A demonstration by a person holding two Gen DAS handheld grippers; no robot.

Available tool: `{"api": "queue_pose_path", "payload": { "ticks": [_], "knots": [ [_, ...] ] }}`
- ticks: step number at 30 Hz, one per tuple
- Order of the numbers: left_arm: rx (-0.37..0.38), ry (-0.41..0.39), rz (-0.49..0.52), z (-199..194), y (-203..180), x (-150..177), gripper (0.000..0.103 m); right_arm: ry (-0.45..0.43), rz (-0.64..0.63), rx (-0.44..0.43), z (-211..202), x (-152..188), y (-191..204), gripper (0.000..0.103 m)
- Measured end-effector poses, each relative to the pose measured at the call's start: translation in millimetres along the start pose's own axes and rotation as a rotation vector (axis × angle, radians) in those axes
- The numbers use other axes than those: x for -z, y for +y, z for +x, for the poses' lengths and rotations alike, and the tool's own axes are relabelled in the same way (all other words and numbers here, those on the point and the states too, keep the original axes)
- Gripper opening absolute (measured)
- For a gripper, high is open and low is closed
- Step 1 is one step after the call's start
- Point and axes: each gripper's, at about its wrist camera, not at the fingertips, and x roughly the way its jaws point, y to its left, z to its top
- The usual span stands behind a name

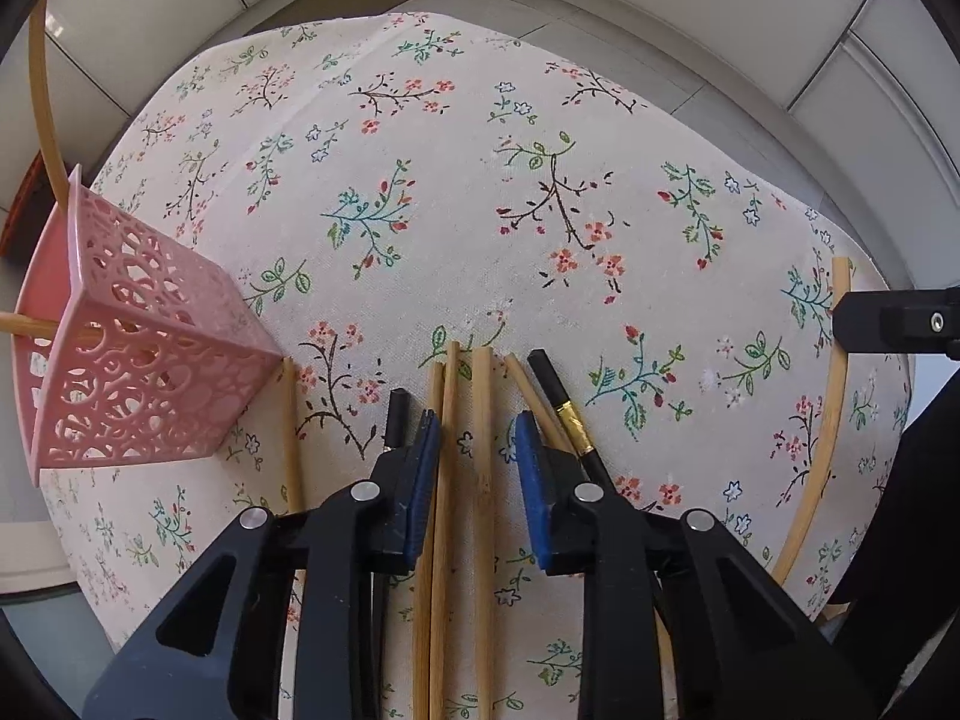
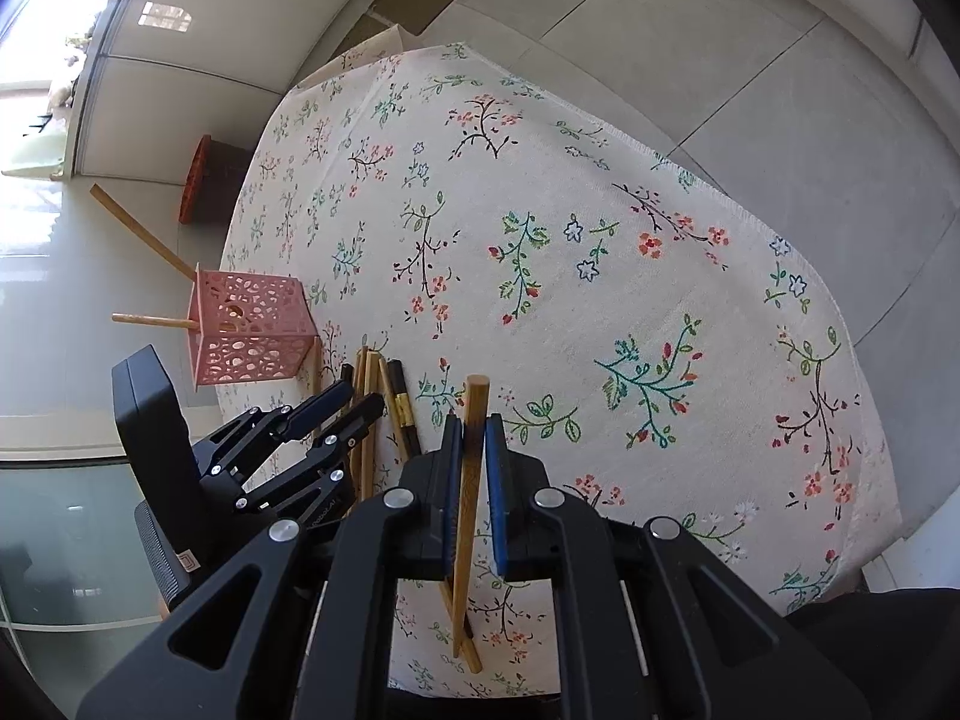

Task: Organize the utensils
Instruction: 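Close the left tool on a chopstick while the right tool grips another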

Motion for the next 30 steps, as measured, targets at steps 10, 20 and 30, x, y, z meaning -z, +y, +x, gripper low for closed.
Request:
{"api": "queue_pose_path", "payload": {
  "ticks": [10, 20, 30],
  "knots": [
    [0.051, -0.031, 0.013, -4.6, 15.1, 0.6, 0.026, 0.007, 0.008, -0.011, 2.3, -2.5, -2.5, 0.009],
    [0.062, 0.006, -0.032, 4.2, 23.1, -11.2, 0.028, 0.020, 0.016, -0.010, 5.9, -2.7, -6.0, 0.010],
    [0.031, 0.004, 0.042, 13.5, 13.8, -8.9, 0.020, 0.029, 0.019, -0.013, 9.0, -4.1, -5.4, 0.010]
  ]
}}
